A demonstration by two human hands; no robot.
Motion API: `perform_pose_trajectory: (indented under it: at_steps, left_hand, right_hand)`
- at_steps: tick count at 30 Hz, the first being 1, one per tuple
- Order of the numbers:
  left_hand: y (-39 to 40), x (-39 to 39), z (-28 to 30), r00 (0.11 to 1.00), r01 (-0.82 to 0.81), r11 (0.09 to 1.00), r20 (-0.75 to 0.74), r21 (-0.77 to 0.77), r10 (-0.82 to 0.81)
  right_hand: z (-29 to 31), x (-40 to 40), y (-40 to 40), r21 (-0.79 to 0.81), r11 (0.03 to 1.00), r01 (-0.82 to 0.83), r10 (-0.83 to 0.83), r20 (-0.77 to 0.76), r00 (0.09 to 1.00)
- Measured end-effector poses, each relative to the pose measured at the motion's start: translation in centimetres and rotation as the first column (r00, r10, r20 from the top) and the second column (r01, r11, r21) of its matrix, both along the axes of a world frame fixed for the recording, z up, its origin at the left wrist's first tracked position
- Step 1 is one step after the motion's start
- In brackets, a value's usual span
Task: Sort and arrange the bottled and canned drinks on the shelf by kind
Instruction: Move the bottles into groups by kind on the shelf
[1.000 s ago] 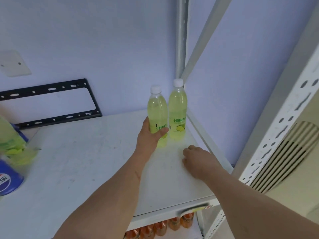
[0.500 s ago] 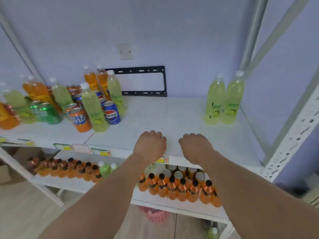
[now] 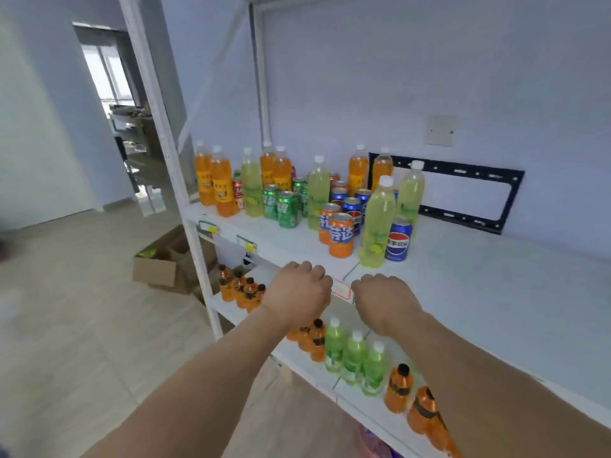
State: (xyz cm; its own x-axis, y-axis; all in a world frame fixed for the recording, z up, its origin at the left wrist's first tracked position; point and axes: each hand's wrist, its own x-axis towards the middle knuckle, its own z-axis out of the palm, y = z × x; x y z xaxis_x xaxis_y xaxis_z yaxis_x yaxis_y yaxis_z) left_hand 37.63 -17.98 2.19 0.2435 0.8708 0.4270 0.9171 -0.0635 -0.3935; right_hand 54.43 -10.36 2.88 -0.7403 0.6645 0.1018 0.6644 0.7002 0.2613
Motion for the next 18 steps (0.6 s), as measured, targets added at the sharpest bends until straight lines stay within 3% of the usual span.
perform_pose_trajectory:
  at_steps: [6,11,14,18]
  left_hand:
    - [0.0,-15.9,0.1,0.995,-0.085,0.996,0.054,-0.001,0.085]
    - [1.5,-27.0,0.7,0.969,-0.200,0.979,0.154,0.028,0.193]
    - [3.6,-32.5,0.4,0.919,-0.320,0.947,0.259,0.044,0.298]
    - [7.7,-39.3,0.2,0.784,-0.433,0.901,0.490,-0.006,0.380]
  right_hand:
    - [0.9,-15.8,2.3,-0.034,0.998,-0.058,0.055,-0.079,0.995]
    - [1.7,-27.4,4.5,-0.177,0.981,-0.076,0.039,-0.205,0.978]
    - [1.9,-33.6,6.6,-0.265,0.959,-0.097,0.007,-0.321,0.947]
    - [2.0,-41.5,10.6,-0.369,0.917,-0.150,-0.069,-0.519,0.852]
